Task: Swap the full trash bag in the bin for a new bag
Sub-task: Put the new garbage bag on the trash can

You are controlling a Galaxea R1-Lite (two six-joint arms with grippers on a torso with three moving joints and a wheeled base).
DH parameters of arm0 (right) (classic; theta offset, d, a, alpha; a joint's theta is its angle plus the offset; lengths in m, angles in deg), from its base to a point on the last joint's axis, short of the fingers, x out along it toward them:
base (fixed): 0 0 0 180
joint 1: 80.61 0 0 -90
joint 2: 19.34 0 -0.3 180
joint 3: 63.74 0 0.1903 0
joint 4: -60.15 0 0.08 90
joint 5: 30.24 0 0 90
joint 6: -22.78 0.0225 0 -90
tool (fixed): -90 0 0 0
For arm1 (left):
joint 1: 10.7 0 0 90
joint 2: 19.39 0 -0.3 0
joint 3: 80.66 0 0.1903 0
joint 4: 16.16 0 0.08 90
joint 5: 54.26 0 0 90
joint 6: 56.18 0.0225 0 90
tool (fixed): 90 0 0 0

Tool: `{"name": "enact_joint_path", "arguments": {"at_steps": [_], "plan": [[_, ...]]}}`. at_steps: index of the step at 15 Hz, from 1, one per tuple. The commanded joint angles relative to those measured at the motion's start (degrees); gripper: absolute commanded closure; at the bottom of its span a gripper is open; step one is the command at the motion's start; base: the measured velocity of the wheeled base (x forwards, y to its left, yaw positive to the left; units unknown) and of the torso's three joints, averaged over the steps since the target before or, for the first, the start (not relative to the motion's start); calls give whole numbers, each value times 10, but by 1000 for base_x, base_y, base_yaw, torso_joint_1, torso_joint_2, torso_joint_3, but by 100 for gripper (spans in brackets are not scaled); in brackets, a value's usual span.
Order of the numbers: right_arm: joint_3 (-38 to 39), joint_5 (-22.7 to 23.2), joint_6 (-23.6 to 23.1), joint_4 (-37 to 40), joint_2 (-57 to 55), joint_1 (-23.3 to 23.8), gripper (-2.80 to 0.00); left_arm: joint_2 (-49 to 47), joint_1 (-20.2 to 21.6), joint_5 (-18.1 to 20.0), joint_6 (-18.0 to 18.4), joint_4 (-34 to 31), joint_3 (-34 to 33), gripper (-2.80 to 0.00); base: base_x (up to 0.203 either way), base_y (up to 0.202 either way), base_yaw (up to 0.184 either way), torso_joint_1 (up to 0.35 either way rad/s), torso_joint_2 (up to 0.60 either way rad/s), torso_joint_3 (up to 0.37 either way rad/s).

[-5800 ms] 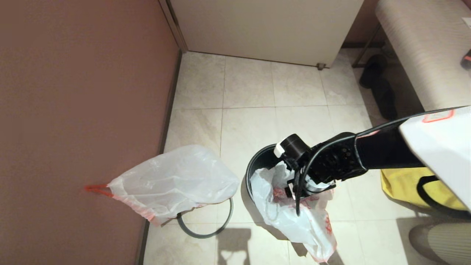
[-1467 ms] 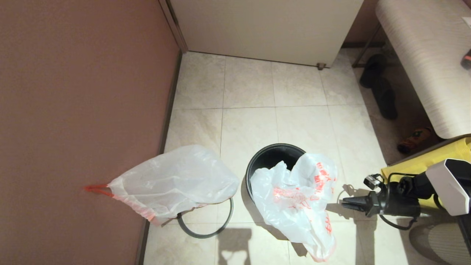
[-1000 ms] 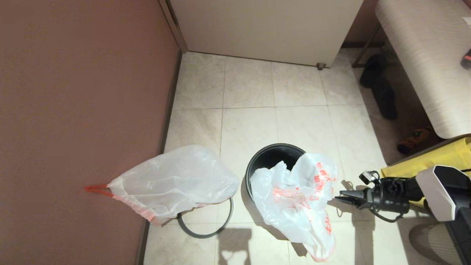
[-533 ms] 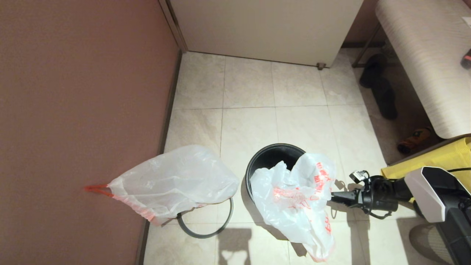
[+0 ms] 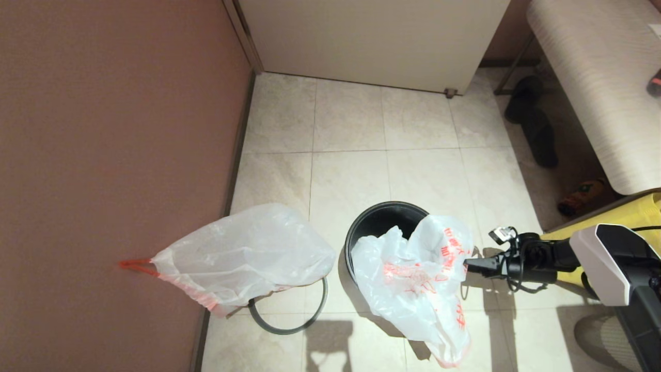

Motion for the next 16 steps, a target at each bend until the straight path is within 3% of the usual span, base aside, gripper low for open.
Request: {"name": "enact_joint_path", "arguments": {"at_steps": [1, 7, 13, 16], "plan": [[0, 27, -1, 1, 5, 0, 0, 0, 0, 0, 1, -1, 0, 0, 0, 0, 0, 0, 0, 0], [4, 27, -1, 18, 22, 11, 0, 0, 0, 0, 1, -1, 0, 0, 0, 0, 0, 0, 0, 0], [17, 27, 0, 226, 191, 51, 0, 0, 0, 0, 1, -1, 0, 0, 0, 0, 0, 0, 0, 0], [47, -40, -34, 328, 317, 24, 0, 0, 0, 0, 1, -1, 0, 0, 0, 0, 0, 0, 0, 0]]}}
